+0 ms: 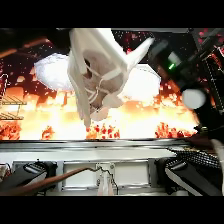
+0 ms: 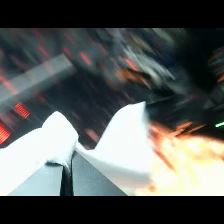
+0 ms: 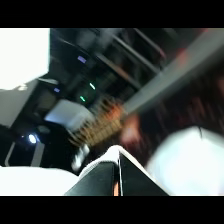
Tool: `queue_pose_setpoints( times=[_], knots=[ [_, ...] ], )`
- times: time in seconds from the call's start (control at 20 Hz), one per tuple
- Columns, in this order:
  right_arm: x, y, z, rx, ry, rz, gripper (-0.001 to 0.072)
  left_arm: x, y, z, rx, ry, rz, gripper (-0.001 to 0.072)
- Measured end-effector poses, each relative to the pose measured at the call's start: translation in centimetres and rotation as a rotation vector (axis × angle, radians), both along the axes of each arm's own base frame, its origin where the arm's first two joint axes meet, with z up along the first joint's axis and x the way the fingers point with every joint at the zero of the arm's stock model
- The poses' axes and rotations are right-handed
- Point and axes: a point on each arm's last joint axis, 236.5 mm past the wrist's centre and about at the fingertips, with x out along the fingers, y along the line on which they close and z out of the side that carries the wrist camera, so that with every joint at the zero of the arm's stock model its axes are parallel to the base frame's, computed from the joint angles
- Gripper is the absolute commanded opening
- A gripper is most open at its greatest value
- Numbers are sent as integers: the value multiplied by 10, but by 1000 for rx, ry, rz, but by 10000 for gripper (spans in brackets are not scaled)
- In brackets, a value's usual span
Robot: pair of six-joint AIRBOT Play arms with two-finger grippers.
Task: Fold the clothes and pants, and hang the long-sleeved shirts on hangers.
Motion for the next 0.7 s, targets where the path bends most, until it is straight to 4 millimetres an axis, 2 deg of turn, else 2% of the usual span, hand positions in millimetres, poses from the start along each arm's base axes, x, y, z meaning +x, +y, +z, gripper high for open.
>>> queue_pose_setpoints(
  times=[0.1,0.2,0.25,0.3,0.35,0.45,0.5,0.55,0.7],
  knots=[
    [-10,-8,76,-83,-132,5,24,-4,26,29,-7,-102,87,8],
    [-21,-13,131,-158,-218,9,24,-8,52,43,-9,-143,176,8],
    [-26,-12,150,-199,-240,16,24,-8,63,42,-8,-139,217,8],
    [-27,-11,160,-235,-243,28,24,-8,75,35,-6,-118,260,7],
    [-25,-7,161,-270,-227,46,24,-7,85,24,0,-85,300,8],
    [-16,8,141,-350,-153,104,24,-6,104,-13,10,10,376,8],
    [-9,21,122,-389,-100,149,24,-8,113,-38,13,70,412,8],
    [-2,33,98,-428,-37,196,24,-11,121,-65,10,130,447,8],
    [9,84,7,-555,176,369,24,-30,144,-157,-10,331,544,11]
  ],
)
